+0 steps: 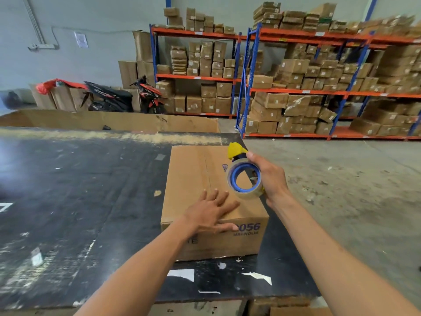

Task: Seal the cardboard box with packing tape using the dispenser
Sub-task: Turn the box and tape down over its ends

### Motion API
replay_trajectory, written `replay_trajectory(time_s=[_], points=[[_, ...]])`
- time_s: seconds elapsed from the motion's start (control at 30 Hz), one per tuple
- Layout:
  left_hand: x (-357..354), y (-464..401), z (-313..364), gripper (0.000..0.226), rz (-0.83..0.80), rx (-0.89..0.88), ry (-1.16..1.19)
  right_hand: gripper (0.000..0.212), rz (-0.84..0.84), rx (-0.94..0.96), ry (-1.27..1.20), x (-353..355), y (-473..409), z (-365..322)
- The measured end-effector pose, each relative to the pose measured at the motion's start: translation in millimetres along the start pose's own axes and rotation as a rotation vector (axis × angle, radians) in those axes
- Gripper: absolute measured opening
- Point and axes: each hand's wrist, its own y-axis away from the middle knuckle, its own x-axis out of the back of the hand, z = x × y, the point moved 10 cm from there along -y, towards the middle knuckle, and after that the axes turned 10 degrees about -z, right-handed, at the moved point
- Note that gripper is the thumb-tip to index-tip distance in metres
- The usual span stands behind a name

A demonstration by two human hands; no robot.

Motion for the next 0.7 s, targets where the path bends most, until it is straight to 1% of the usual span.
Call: replay_trajectory(time_s=[0.07,0.2,0.27,0.33,0.37,0.4,0.43,0.47,0.5,0.53,0.57,0.6,0.63,0.67,0.7], points=[[0.3,5.1,-4.2,0.081,0.015,-0.034,-0.02,0.037,0.003,-0.003,0.018,-0.2,10.0,1.3],[-1.9,12.6,-12.6,0.081,0.025,-0.069,-0.047,0.03,0.014,-0.004,0.003,5.6,28.8,2.9],[-1.6,13.7,-14.0,0.081,0.026,-0.079,-0.059,0.03,0.011,0.004,0.006,7.6,37.1,3.9],[-1.1,14.8,-14.5,0.081,0.043,-0.078,-0.097,0.04,-0.024,0.032,0.01,4.7,46.3,2.8],[1.2,17.7,-12.4,0.083,0.077,-0.082,-0.115,0.046,-0.051,0.055,0.012,3.3,50.8,1.5],[4.7,22.1,-9.6,0.084,0.128,-0.086,-0.09,0.05,-0.081,0.083,0.013,1.4,56.3,-1.5],[10.5,30.0,-6.5,0.084,0.188,-0.09,0.018,0.051,-0.108,0.118,0.022,0.1,62.9,-5.5],[17.5,39.3,-6.5,0.081,0.257,-0.078,0.234,0.05,-0.128,0.158,0.035,0.0,70.7,-9.7],[23.8,49.5,-11.3,0.074,0.333,-0.043,0.531,0.048,-0.141,0.202,0.055,0.5,79.7,-15.2],[24.9,60.0,-19.8,0.065,0.393,0.018,0.877,0.048,-0.151,0.246,0.078,1.2,89.2,-20.1],[18.1,69.4,-25.8,0.06,0.401,0.083,1.25,0.048,-0.159,0.287,0.104,2.2,99.4,-23.9],[7.0,75.0,-25.9,0.06,0.362,0.118,1.619,0.049,-0.158,0.329,0.141,3.8,108.8,-26.8],[-2.0,79.7,-20.1,0.063,0.281,0.123,1.939,0.051,-0.148,0.375,0.197,6.1,117.4,-30.9],[-5.9,85.7,-12.3,0.066,0.179,0.096,2.175,0.052,-0.134,0.434,0.28,7.4,126.1,-37.8],[-3.9,94.7,-6.0,0.068,0.093,0.051,2.318,0.052,-0.123,0.519,0.382,7.1,134.9,-47.2]])
